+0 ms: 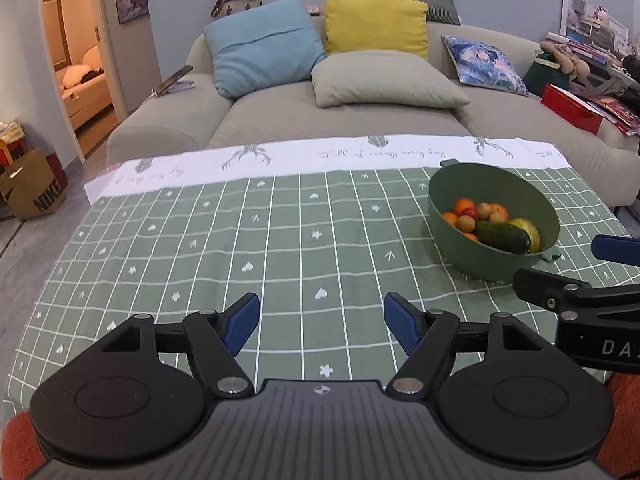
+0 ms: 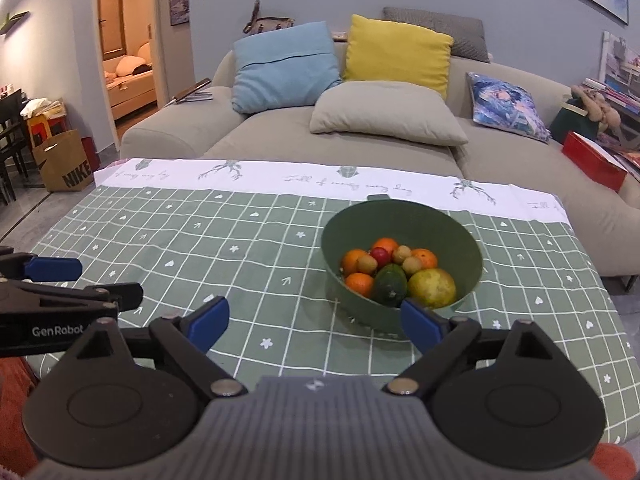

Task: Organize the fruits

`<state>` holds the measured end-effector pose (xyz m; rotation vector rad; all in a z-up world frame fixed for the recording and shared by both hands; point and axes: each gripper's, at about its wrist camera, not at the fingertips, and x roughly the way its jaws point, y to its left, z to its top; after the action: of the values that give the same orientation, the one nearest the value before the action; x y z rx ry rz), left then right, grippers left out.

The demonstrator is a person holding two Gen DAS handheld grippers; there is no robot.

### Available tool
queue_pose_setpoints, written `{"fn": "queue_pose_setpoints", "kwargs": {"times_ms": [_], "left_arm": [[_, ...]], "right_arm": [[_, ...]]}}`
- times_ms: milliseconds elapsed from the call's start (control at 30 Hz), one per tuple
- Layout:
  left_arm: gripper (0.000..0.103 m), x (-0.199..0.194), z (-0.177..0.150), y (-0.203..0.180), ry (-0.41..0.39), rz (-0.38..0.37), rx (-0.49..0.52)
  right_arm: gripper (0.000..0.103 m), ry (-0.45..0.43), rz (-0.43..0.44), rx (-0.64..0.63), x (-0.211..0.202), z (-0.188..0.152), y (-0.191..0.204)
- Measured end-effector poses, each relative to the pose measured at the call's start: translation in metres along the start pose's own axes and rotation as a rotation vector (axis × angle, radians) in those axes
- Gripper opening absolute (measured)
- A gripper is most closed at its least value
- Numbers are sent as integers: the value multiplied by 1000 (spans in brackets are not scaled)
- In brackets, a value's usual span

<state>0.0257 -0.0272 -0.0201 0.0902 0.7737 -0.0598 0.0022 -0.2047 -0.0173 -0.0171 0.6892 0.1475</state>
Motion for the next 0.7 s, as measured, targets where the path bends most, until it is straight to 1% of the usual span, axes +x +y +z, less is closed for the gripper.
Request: {"fn": "queue_pose_setpoints", "kwargs": {"times_ms": [167,367,700], "left_arm": [[83,-2,-1,2,2,4,-9],[83,-3,0,1,6,6,2],[83,-2,0,1,6,8,4]], "right_arm": [[89,0,16,-30,0,-3,7],[89,-2,16,-14,-1,-3,2],[89,-6,21,-28,-2,-3,6]]}}
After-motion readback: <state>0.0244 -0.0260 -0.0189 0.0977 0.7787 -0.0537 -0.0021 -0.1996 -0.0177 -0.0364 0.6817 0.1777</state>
